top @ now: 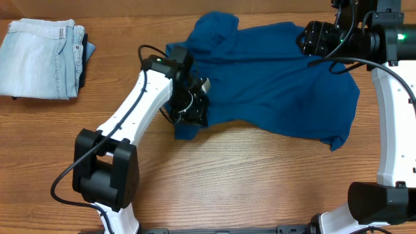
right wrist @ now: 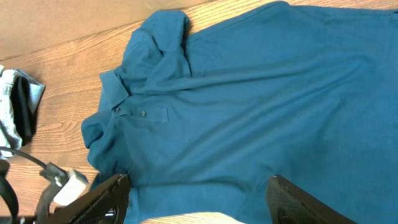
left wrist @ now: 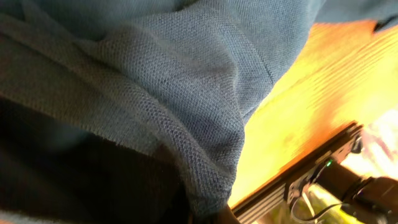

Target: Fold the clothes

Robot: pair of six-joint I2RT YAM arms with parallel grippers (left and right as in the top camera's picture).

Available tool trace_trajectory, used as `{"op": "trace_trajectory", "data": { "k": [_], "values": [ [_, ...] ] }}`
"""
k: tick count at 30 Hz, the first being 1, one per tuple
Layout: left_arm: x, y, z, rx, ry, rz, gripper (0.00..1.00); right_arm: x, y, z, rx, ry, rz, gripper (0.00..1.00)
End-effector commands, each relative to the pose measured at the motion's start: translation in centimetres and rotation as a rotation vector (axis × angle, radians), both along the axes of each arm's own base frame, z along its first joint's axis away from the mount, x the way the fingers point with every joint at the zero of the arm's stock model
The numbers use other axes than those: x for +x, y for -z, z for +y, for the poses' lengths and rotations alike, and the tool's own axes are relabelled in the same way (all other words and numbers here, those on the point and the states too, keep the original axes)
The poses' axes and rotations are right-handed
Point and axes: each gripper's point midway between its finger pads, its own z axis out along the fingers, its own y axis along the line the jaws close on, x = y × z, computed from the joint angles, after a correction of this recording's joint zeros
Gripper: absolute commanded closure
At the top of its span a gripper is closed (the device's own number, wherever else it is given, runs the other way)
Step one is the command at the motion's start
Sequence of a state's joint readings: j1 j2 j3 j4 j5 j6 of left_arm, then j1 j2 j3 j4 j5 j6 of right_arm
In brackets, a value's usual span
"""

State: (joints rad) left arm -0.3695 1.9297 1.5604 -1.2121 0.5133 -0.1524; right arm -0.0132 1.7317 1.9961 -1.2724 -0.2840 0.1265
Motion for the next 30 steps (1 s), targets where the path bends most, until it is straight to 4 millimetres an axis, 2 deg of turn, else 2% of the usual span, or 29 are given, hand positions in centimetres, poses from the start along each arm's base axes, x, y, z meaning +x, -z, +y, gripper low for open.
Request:
{"op": "trace_trajectory", "data": {
  "k": [1,4,8,15,16,19,24,26,29,30],
  "values": [
    [-0.9,-0.1,0.3,0.053,0.038,-0.001,0.95,0.1,-0.3,-0.5,-0.024,0.016,-0.015,0.26],
    [-2.0,-0.2,0.7,0.071,0.043,0.045,0.95,0.0,-0.2,-0.8,-0.038,0.026,-0.010,0.26],
    [-3.5,0.0,2.2,0.152,0.051,0.103,0.96,0.0,-0.1,-0.9,-0.040,0.028,-0.007,0.25],
    [-4.9,-0.1,3.4,0.222,0.068,0.154,0.95,0.0,-0.1,-0.9,-0.041,0.030,-0.007,0.25],
    [-5.1,-0.2,3.4,0.225,0.072,0.159,0.94,0.0,-0.1,-0.9,-0.042,0.030,-0.007,0.25],
    [-5.2,-0.2,3.4,0.233,0.078,0.156,0.84,0.0,-0.1,-1.2,-0.053,0.038,-0.007,0.24],
    [-4.7,-0.3,4.3,0.285,0.065,0.117,0.74,0.0,-0.1,-1.2,-0.053,0.038,-0.007,0.24],
    [-4.2,-0.7,4.9,0.314,0.051,0.091,0.74,0.0,-0.1,-1.2,-0.055,0.039,-0.007,0.24],
    [-2.6,-2.0,5.5,0.333,0.014,0.001,0.74,0.0,0.0,-1.5,-0.069,0.049,-0.006,0.23],
    [-1.2,-2.7,5.6,0.335,0.000,-0.076,0.73,0.0,0.1,-1.5,-0.070,0.052,-0.001,0.22]
  ]
}}
